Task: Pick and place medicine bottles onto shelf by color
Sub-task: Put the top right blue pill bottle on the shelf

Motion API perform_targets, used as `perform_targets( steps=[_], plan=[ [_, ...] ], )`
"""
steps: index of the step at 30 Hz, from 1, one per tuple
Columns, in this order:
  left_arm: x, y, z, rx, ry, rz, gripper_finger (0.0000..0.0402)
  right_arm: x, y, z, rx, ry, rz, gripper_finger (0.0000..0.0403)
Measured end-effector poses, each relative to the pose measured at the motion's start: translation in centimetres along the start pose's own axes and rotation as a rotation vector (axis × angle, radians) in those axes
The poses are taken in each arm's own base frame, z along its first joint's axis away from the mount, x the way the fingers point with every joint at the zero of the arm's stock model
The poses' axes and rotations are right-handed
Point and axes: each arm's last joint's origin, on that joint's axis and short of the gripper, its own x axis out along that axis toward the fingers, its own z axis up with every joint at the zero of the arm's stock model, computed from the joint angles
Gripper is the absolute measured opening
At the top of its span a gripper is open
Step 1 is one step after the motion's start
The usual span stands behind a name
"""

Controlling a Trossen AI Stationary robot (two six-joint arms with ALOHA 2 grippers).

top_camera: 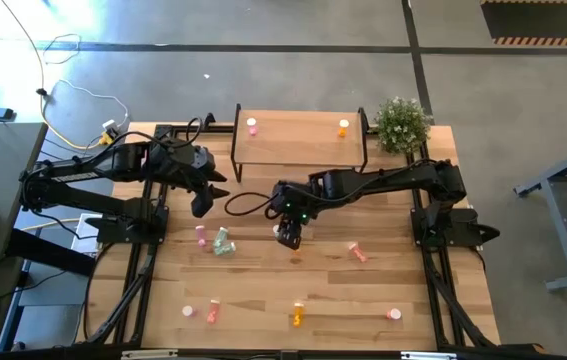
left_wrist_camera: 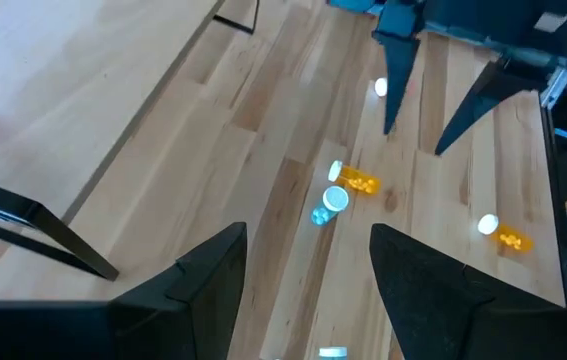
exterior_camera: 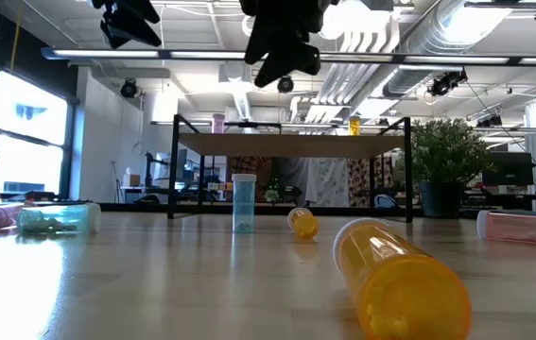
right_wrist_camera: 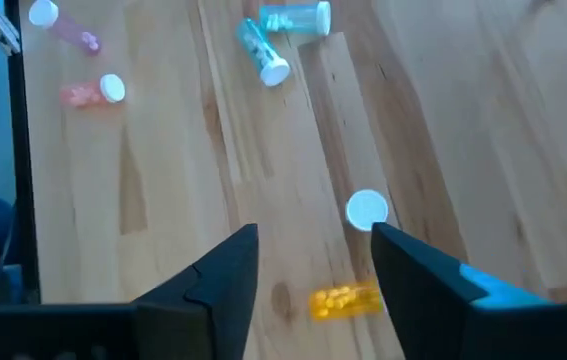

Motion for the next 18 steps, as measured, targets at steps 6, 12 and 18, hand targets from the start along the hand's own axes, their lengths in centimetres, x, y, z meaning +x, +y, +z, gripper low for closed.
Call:
perform_targets(
  steps=[6,12,18],
  plan=[
    [-0.7,0.0,-0.1,-0.007,-0.025,-0.005,0.0202,0.9,-0.1,0.0,-0.083,0.011,-0.021,0.0216],
    [-1.2,0.0,-0.2,-0.009,-0.038,-0.007,0.0202,3.3,-0.4,-0.4,-0.15,0.055,-0.07,0.0212],
    [-1.2,0.0,-0.3,-0.01,-0.035,-0.006,0.0202,5.4,-0.6,-0.7,-0.195,0.086,-0.089,0.0209]
  ],
)
